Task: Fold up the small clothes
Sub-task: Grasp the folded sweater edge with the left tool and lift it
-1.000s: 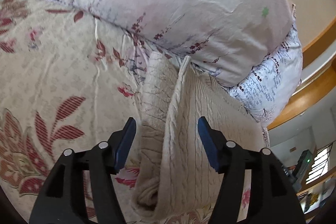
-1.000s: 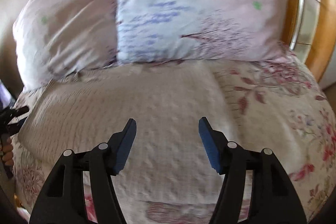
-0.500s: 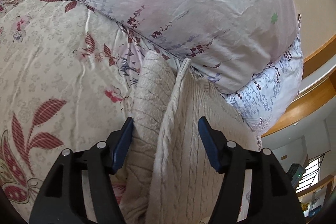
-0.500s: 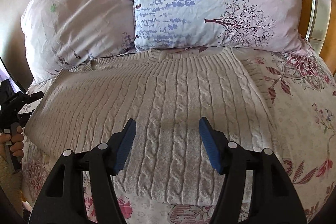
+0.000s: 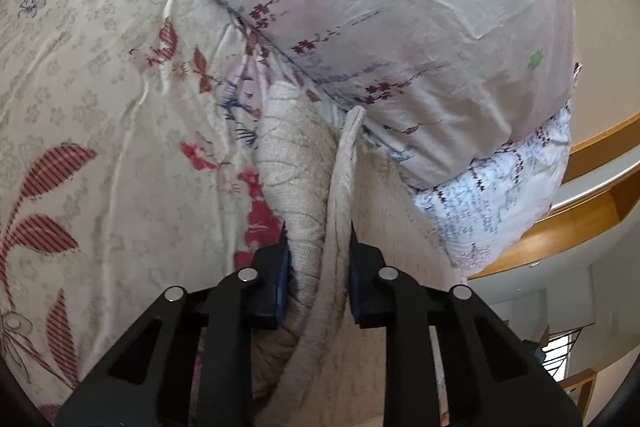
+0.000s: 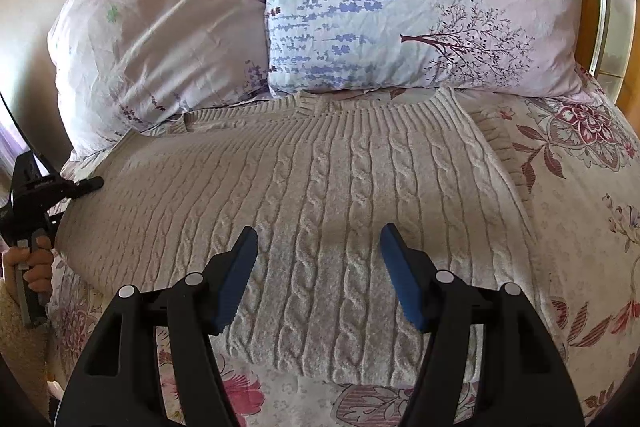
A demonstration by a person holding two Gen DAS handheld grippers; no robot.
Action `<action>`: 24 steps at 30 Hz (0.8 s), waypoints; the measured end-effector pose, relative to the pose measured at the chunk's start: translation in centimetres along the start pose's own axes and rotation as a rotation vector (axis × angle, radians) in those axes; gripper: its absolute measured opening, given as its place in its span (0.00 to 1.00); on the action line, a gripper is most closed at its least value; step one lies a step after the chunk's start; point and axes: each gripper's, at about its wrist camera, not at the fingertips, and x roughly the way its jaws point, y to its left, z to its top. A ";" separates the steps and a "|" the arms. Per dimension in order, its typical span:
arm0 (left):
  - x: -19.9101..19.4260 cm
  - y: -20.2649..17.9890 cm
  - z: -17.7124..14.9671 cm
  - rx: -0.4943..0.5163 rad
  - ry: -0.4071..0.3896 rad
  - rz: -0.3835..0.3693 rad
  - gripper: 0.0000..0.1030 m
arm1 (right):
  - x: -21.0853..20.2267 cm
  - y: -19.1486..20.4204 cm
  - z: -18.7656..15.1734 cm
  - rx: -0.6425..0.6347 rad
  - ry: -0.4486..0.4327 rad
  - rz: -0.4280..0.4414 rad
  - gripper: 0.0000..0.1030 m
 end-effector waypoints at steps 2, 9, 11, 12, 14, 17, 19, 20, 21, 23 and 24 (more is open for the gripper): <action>-0.4 -0.8 -0.1 -0.003 -0.009 -0.033 0.20 | -0.1 0.0 0.0 -0.005 -0.005 0.005 0.63; -0.9 -5.9 -0.8 0.051 -0.024 -0.117 0.18 | -0.7 -0.4 0.3 0.001 -0.026 0.021 0.63; -0.7 -7.8 -1.2 0.056 -0.018 -0.159 0.18 | -0.9 -0.5 0.3 0.001 -0.031 0.023 0.63; -0.4 -8.8 -1.6 0.060 -0.013 -0.175 0.17 | -0.9 -0.6 0.3 0.002 -0.034 0.023 0.63; 0.4 -11.0 -2.4 0.079 0.002 -0.204 0.17 | -1.2 -0.8 0.3 0.013 -0.041 0.020 0.63; 2.6 -14.0 -4.4 0.131 0.041 -0.229 0.17 | -1.4 -1.1 0.3 0.025 -0.047 0.018 0.63; 4.7 -15.0 -5.9 0.141 0.081 -0.241 0.17 | -1.6 -1.5 0.1 0.030 -0.048 0.012 0.63; 6.4 -15.5 -7.0 0.138 0.117 -0.245 0.17 | -1.7 -1.7 0.1 0.034 -0.048 0.008 0.63; 7.7 -15.6 -7.6 0.134 0.142 -0.247 0.17 | -1.6 -2.1 0.1 0.040 -0.045 0.000 0.63; 10.2 -15.4 -8.8 0.108 0.200 -0.254 0.17 | -1.6 -2.8 0.1 0.052 -0.040 -0.012 0.63; 11.4 -15.4 -9.3 0.102 0.232 -0.262 0.17 | -1.7 -3.2 0.1 0.060 -0.037 -0.017 0.63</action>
